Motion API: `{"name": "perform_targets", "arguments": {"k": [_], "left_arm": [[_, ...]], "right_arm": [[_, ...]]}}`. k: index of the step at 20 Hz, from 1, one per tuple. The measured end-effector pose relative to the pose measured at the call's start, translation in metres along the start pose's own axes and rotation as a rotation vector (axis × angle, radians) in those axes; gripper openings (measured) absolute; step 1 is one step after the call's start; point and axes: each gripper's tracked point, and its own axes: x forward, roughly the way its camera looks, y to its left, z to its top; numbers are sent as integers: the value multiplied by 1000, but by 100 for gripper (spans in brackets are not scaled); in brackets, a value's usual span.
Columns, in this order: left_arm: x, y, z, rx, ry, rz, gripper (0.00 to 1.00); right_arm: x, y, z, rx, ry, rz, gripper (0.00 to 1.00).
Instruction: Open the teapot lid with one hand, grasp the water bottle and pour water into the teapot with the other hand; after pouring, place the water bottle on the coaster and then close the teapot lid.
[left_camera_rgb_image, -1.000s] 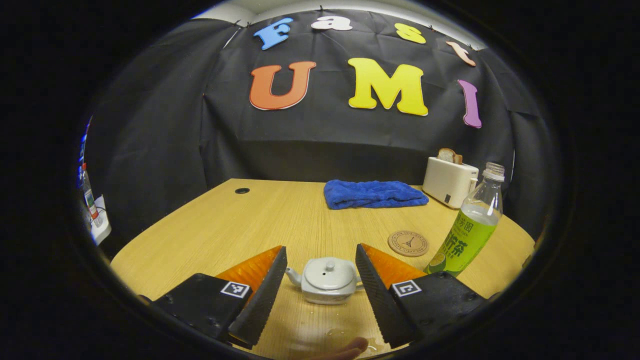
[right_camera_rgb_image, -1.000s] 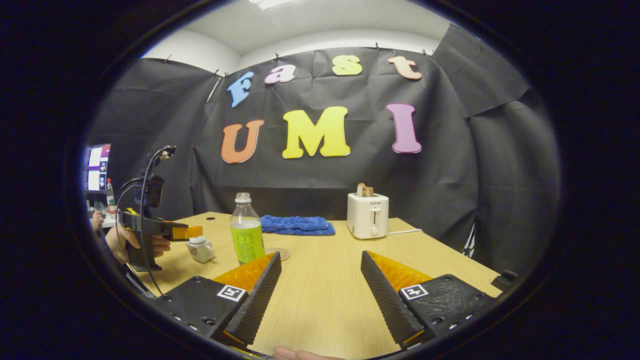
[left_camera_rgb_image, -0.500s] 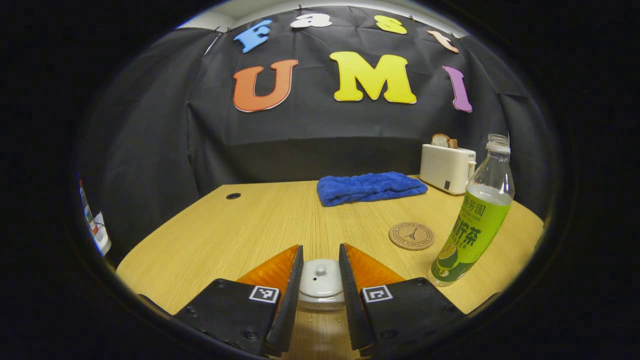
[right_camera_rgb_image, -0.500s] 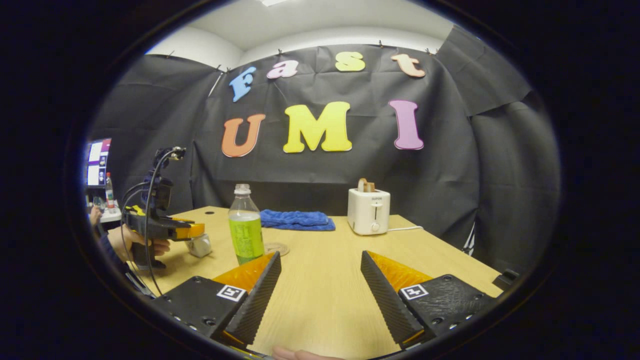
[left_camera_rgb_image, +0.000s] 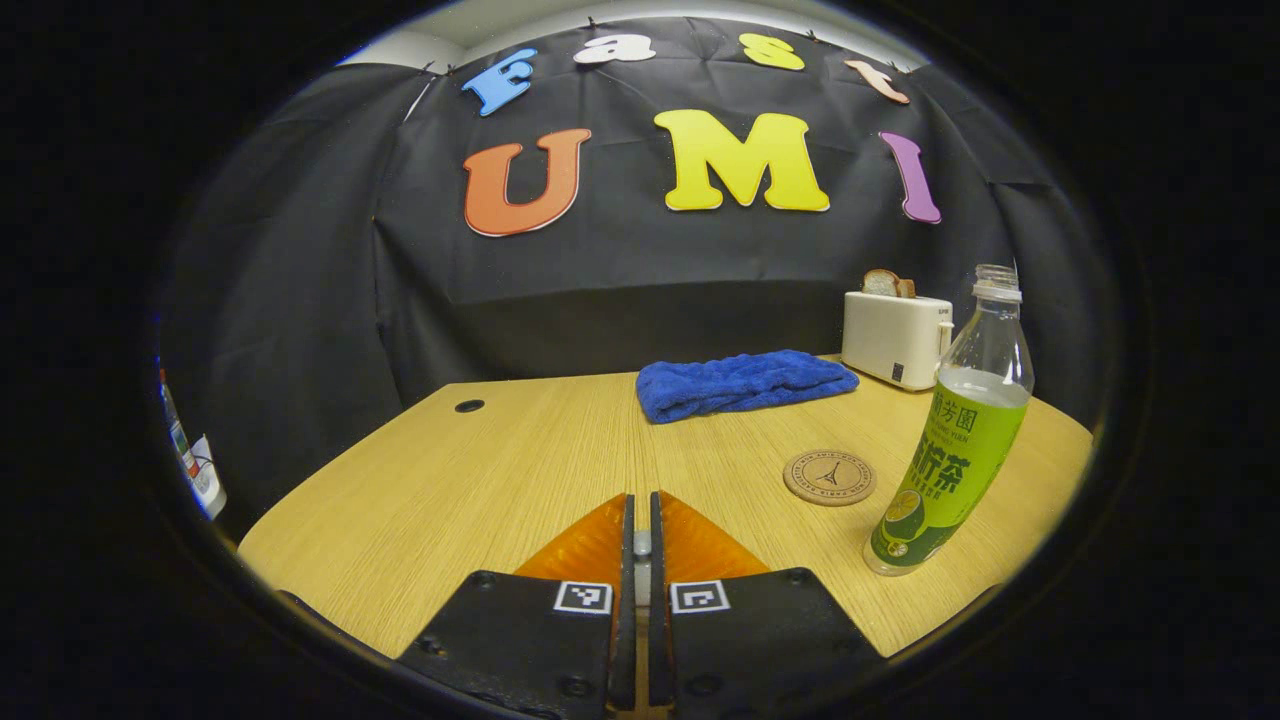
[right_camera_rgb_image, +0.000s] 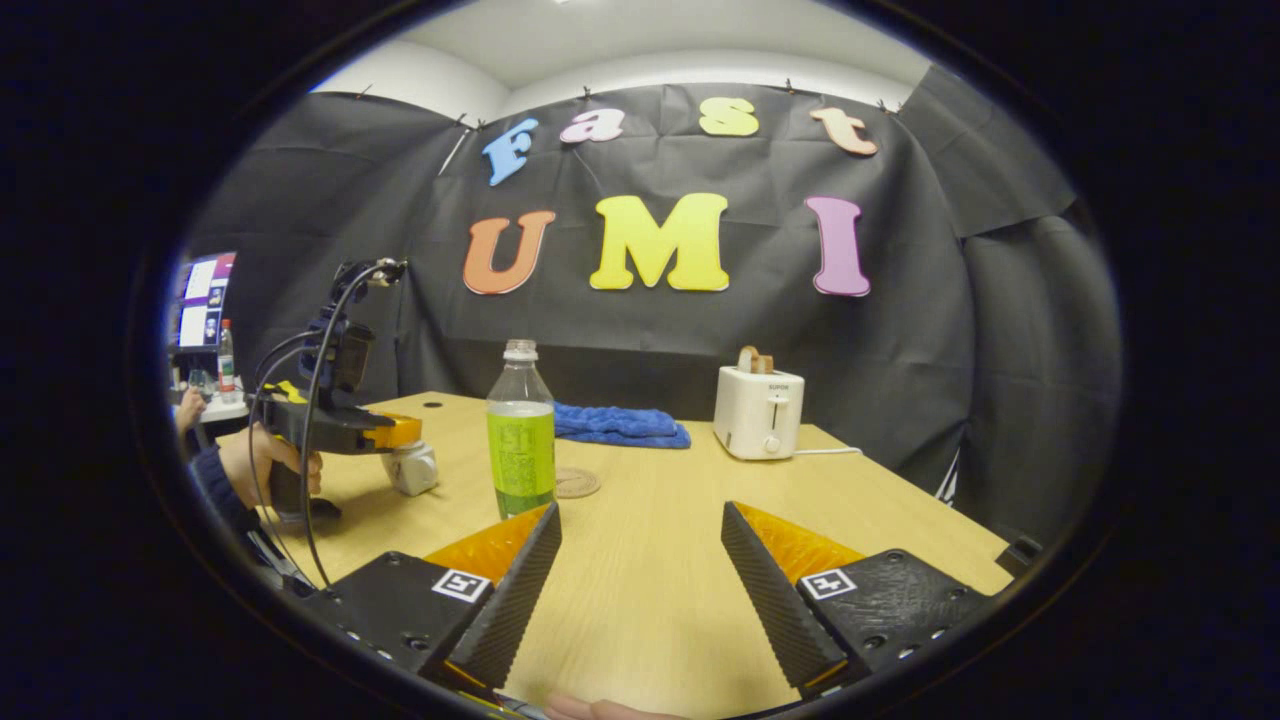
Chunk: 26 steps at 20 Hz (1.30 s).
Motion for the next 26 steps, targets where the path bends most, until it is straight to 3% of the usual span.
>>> {"name": "perform_targets", "arguments": {"k": [10,18,22,26], "left_arm": [[-35,15,38,-39,-97,7,5],[-81,20,37,-62,-101,-15,5],[-102,33,31,-41,-97,5,5],[-114,34,25,-80,-99,-16,5]], "right_arm": [[-1,44,-3,-34,-4,67,95],[61,85,15,11,-54,169,97],[95,108,5,-23,-8,219,97],[116,120,3,2,35,208,97]]}}
